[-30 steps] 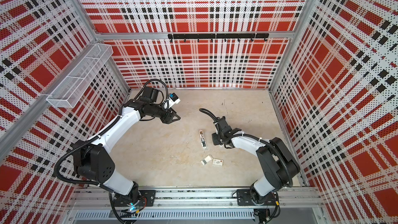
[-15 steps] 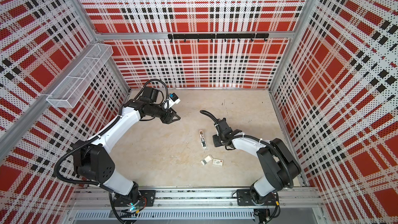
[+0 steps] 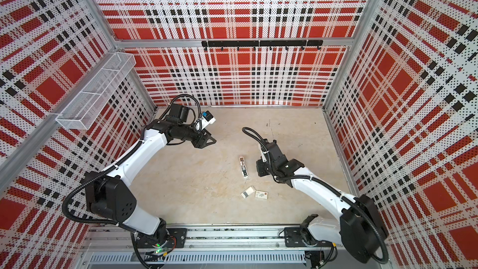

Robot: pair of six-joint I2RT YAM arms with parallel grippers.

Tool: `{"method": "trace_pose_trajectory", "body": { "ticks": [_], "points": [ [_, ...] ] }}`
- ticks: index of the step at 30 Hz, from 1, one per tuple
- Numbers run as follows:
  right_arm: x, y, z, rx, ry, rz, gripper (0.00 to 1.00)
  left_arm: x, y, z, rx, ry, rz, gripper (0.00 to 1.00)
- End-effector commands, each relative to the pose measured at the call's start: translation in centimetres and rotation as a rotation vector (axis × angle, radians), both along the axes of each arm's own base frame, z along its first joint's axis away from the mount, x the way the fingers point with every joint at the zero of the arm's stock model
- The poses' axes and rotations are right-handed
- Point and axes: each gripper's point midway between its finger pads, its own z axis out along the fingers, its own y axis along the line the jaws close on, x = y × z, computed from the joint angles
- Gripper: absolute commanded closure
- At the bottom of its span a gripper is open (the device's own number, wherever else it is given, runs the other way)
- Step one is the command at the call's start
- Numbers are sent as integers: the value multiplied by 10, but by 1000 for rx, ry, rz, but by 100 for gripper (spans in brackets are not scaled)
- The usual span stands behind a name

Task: Load the staples into the stapler
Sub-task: 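Move the open right gripper back over the white staple box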

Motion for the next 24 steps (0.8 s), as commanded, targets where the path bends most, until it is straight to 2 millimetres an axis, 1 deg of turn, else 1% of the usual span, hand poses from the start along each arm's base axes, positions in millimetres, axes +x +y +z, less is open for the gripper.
{"method": "trace_pose_trajectory", "body": {
  "ticks": [1, 4, 6, 9, 14, 18, 24],
  "points": [
    [-33, 0, -15, -30, 74, 19, 72, 3, 1, 13, -13, -40, 6, 44],
    [-50, 13, -22, -24, 89, 59, 74, 4, 1, 9, -8, -30, 6, 44],
    [-58, 20, -29, -28, 100, 68, 78, 4, 1, 8, -6, -27, 8, 44],
    [-64, 25, -41, -42, 115, 77, 79, 4, 2, 6, -5, -21, 13, 44],
    [-71, 34, -55, -66, 135, 104, 79, 4, 3, 5, 1, -21, 19, 44],
    [-72, 41, -63, -86, 147, 118, 80, 3, 4, 4, 4, -21, 21, 44],
    [-72, 53, -68, -95, 155, 141, 79, 3, 4, 1, 9, -16, 20, 44]
  ]
}}
